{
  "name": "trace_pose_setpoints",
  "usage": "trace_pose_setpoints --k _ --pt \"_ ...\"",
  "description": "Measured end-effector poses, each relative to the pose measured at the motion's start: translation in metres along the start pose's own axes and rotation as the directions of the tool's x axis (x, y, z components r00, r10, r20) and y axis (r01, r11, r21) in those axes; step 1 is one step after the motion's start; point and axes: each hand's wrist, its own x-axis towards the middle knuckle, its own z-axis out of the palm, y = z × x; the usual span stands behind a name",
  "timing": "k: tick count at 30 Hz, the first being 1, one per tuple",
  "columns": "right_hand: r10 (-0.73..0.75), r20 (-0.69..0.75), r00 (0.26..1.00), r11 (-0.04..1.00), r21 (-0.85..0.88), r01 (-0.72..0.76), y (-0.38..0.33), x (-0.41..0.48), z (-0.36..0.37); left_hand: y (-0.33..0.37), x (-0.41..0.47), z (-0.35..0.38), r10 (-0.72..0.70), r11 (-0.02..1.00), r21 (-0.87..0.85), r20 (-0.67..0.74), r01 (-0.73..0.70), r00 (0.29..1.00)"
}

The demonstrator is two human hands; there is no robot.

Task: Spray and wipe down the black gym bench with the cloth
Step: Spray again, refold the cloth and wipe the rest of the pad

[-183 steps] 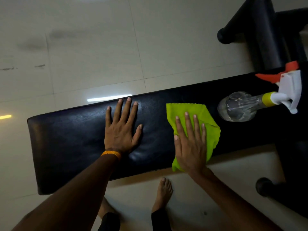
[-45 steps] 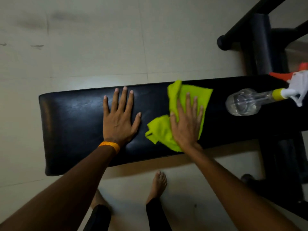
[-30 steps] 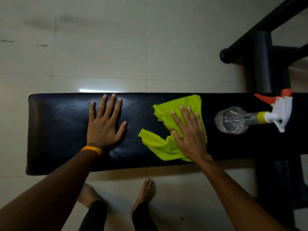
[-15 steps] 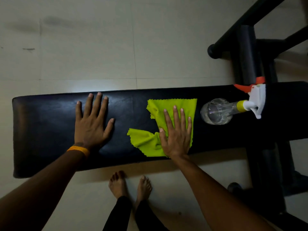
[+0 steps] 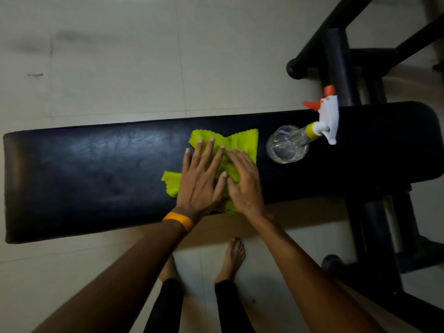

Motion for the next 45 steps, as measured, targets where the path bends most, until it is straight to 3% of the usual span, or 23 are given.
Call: trace_pose_setpoints --k 5,10,15,25,33,40,45 --pt "0.216 -0.318 0.923 0.963 0.225 -0.148 0.017 -0.019 -0.069 0.031 0.017 0.013 -0.043 0.999 0.034 0.125 0.04 0.991" --pt "0.256 -0.498 0.829 0.96 0.229 -0.159 0.023 0.0 -0.117 0.032 0.023 0.015 -0.072 0.991 0.125 0.174 0.051 0.982" --pt "0.188 -0.449 0.873 0.97 0.226 -0.093 0.014 0.04 -0.133 0.035 0.026 0.015 -0.089 0.982 0.185 0.212 0.05 0.973" --pt "0.128 -0.411 0.902 0.952 0.307 0.005 0.011 0.071 -0.153 0.039 0.028 0.018 -0.051 0.976 0.217 0.154 0.017 0.987" --pt "0.232 -0.402 0.886 0.941 0.322 -0.1 0.025 0.005 -0.167 0.052 0.046 0.025 0.03 0.981 0.185 0.116 -0.052 0.993" --pt "0.313 -0.258 0.914 0.946 0.006 -0.323 0.047 -0.045 -0.133 0.057 0.053 0.042 0.027 0.978 0.197 0.231 -0.074 0.973" --pt "0.488 -0.138 0.862 0.863 -0.073 -0.5 0.055 -0.041 -0.116 0.05 0.048 0.05 0.042 0.963 0.251 0.217 -0.097 0.975"
